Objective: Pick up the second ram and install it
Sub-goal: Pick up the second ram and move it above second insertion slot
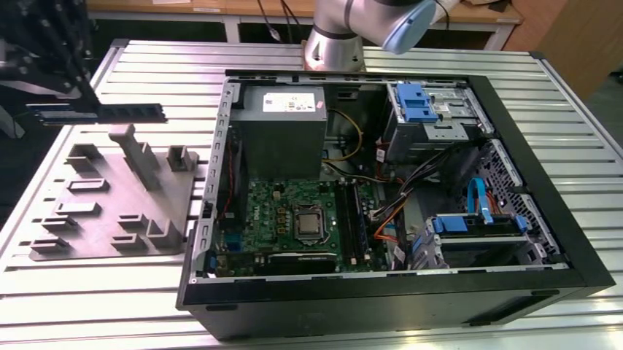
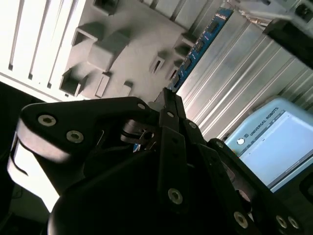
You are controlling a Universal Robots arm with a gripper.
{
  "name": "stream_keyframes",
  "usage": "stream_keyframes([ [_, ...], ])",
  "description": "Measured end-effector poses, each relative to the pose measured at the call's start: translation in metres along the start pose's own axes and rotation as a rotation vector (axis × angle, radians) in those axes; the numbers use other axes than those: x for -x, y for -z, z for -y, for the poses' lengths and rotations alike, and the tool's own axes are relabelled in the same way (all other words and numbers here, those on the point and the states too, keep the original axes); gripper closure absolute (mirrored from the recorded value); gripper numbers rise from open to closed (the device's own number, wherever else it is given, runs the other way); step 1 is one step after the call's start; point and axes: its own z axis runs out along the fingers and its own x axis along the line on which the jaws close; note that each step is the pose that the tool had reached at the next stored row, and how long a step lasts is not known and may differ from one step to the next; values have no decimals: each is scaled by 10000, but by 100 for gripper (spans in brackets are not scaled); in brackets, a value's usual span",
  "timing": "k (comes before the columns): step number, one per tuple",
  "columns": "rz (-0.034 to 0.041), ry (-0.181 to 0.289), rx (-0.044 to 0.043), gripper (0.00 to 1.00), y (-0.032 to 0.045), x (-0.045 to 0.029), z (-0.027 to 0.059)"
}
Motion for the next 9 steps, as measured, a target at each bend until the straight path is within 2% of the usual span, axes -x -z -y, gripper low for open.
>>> stream_keyframes([
  [4,-1,-1,1,88,4,2,167],
  [9,0,-1,0,88,6,4,334],
])
